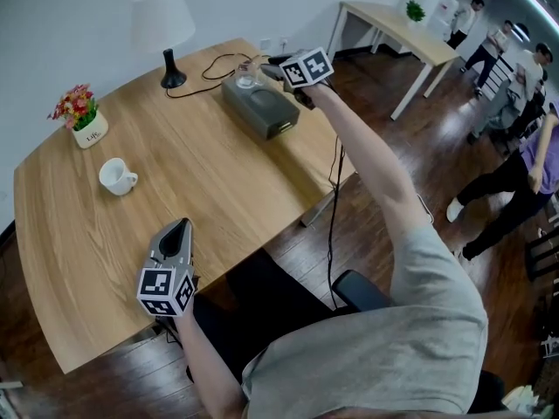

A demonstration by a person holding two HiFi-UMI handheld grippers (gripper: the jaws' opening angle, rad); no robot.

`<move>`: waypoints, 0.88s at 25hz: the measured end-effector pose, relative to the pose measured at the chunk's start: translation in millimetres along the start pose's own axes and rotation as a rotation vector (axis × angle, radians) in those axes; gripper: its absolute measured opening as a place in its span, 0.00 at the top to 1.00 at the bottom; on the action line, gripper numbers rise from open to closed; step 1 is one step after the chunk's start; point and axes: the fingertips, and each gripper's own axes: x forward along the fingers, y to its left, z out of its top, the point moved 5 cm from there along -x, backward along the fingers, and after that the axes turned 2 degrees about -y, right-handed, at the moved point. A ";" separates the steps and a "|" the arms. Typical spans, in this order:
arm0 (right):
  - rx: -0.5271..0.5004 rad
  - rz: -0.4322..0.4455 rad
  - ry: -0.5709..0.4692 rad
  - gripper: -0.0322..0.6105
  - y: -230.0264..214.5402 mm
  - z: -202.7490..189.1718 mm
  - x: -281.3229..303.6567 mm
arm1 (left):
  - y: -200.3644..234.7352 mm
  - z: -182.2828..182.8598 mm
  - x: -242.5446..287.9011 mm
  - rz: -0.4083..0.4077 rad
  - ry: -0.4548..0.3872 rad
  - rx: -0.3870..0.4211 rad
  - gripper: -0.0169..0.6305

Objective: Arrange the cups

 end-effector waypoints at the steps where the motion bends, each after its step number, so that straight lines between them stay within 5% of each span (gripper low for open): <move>1: -0.008 0.027 -0.021 0.73 10.1 4.5 -6.0 | -0.6 -0.4 -0.2 0.000 0.000 0.000 0.96; 7: -0.198 0.439 -0.014 0.78 164.1 1.3 -10.9 | -8.0 0.2 -8.1 0.021 0.000 0.004 0.96; 11: -0.273 0.611 0.054 0.74 247.5 -32.9 0.0 | -6.0 2.1 4.3 -0.003 -0.001 0.008 0.96; 19: -0.378 0.685 0.167 0.73 350.5 -55.7 59.3 | -3.4 -0.5 3.0 -0.002 0.010 0.005 0.96; 22: -0.382 0.658 0.094 0.57 378.7 -26.5 76.8 | -3.2 -1.0 3.5 -0.001 0.007 0.006 0.96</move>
